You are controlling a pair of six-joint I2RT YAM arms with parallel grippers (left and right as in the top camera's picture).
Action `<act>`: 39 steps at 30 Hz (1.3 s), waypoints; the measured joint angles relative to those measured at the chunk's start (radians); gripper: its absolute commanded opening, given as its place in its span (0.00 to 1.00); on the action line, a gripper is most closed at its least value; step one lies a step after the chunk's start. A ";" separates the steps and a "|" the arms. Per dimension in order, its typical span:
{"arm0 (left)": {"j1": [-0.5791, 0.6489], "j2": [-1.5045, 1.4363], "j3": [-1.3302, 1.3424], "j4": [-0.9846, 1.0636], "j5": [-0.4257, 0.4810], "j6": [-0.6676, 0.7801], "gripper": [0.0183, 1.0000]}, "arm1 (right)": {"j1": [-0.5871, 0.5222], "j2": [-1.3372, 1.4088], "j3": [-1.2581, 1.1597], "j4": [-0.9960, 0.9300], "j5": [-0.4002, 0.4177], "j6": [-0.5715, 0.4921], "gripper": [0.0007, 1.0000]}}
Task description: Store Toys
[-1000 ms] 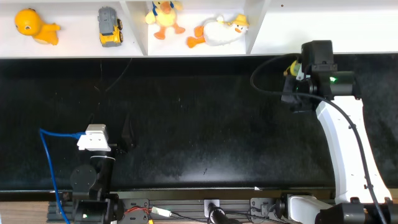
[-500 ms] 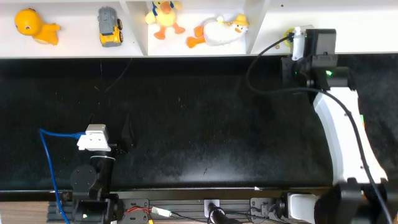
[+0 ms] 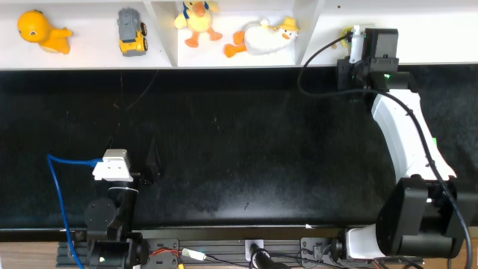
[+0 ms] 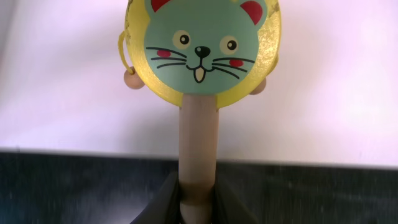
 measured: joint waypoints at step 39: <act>0.000 0.000 0.000 0.000 0.000 0.000 1.00 | 0.000 0.034 0.024 -0.112 -0.020 0.316 1.00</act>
